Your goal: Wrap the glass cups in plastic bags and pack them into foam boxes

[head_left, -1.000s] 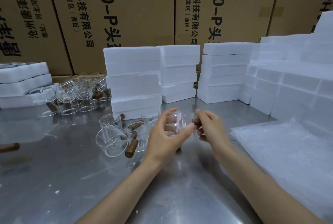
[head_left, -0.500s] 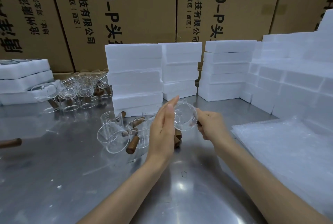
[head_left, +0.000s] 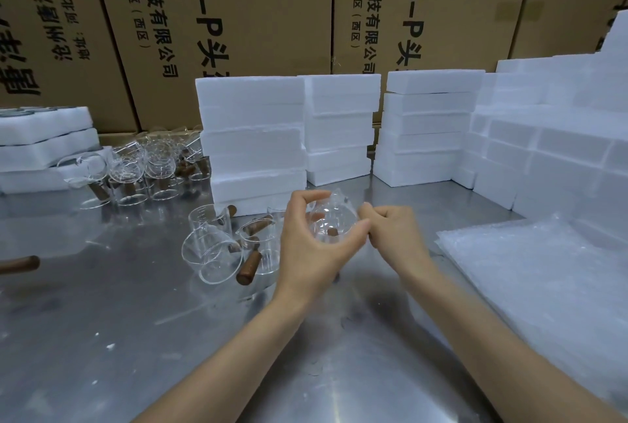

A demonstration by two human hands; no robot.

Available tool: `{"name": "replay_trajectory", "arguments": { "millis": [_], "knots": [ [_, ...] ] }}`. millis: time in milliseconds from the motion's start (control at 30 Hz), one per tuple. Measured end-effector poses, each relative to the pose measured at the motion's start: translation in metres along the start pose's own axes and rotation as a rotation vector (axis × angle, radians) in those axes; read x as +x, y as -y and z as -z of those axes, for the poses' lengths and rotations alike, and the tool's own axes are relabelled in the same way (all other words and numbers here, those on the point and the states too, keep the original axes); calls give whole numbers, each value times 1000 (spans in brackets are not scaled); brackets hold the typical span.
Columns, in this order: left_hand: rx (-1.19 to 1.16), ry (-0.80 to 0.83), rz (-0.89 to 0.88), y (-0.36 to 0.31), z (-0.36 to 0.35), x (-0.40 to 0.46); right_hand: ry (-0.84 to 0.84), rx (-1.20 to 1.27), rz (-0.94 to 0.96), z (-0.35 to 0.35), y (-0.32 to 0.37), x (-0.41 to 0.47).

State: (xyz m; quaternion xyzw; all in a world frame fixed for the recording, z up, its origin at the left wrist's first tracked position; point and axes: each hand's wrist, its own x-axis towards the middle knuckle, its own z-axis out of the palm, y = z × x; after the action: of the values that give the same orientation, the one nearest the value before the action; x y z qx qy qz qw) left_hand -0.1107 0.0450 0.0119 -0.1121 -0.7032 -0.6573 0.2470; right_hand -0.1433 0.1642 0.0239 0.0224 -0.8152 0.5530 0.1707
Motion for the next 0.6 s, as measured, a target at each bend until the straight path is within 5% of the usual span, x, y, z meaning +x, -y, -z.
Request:
{"name": "replay_trajectory", "arguments": {
  "millis": [267, 600],
  "knots": [
    [148, 183, -115, -2, 9, 3, 140, 206, -269, 12, 2, 7],
    [-213, 236, 225, -7, 23, 17, 264, 254, -321, 17, -1, 4]
  ]
}}
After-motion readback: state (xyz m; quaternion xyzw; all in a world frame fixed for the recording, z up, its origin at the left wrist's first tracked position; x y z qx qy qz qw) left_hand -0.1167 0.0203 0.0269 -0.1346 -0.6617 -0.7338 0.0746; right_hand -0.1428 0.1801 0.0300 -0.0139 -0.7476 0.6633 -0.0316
